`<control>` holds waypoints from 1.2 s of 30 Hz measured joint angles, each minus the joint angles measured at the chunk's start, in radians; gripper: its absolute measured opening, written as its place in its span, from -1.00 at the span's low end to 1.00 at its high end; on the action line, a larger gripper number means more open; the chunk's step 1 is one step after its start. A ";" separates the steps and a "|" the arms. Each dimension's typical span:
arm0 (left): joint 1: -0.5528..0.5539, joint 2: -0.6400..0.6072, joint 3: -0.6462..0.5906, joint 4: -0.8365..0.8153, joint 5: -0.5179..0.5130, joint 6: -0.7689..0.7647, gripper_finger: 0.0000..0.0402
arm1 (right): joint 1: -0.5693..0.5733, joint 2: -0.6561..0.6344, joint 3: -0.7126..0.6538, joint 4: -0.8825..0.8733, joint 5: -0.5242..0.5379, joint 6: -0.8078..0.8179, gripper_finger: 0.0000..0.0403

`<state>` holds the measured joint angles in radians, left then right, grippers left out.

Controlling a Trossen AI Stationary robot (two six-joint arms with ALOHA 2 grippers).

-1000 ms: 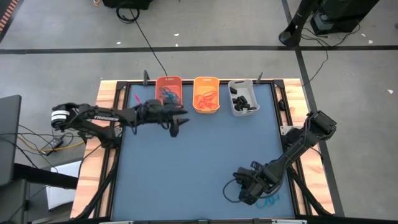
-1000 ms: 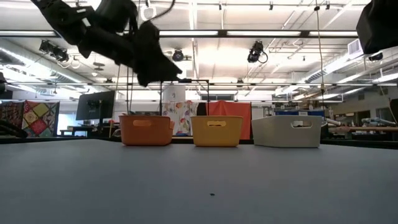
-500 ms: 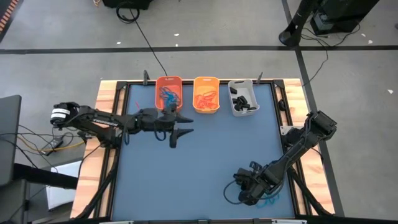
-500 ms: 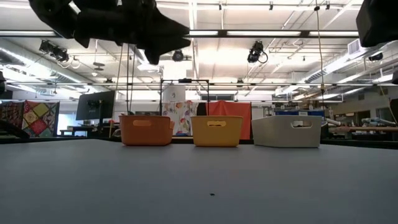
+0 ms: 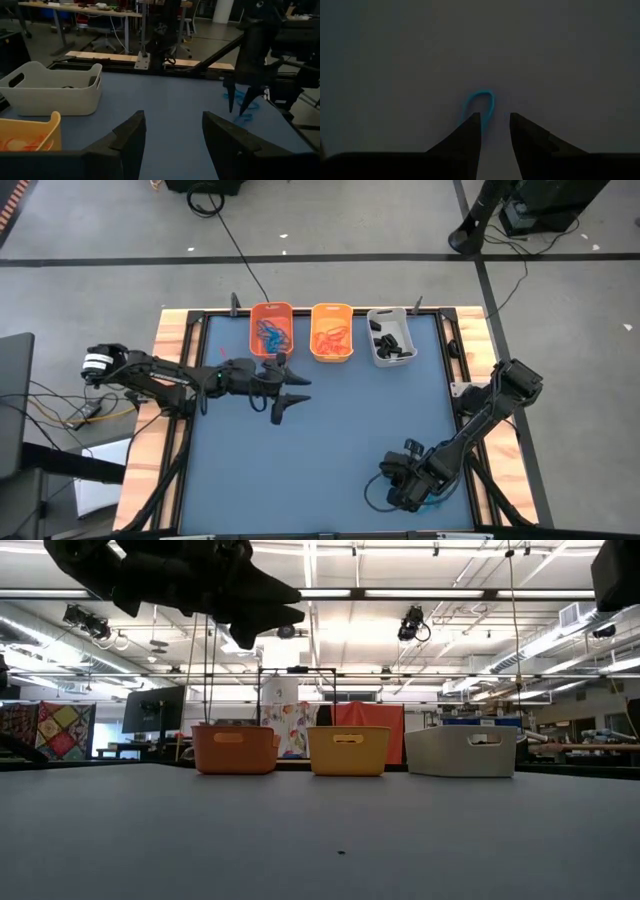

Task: Sort rubber bands into baskets
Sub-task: Put the blue rubber band into the orange bin

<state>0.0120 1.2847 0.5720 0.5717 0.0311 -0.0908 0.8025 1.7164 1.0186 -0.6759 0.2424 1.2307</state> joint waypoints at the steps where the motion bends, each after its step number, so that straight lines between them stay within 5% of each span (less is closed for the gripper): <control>1: 0.000 0.000 0.000 -0.001 0.000 -0.005 -0.02 | 0.000 0.000 -0.008 0.008 -0.003 -0.003 -0.43; 13: -0.060 0.000 0.000 -0.020 -0.052 -0.090 -0.02 | 0.004 -0.004 -0.139 0.210 -0.048 -0.128 -0.46; 21: -0.175 0.001 0.000 -0.063 -0.197 -0.107 -0.02 | -0.001 -0.003 -0.143 0.224 -0.032 -0.321 -0.94; 26: -0.230 0.017 0.000 -0.071 -0.268 -0.129 -0.02 | -0.041 0.000 -0.131 0.233 -0.013 -0.415 -0.94; 36: -0.264 0.230 0.000 0.153 -0.275 -0.231 -0.02 | -0.165 0.003 -0.075 0.247 0.197 -0.632 -0.98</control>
<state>-0.2520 1.5150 0.5724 0.7243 -0.2436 -0.3221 0.6378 1.7190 0.9435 -0.4288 0.4394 0.5990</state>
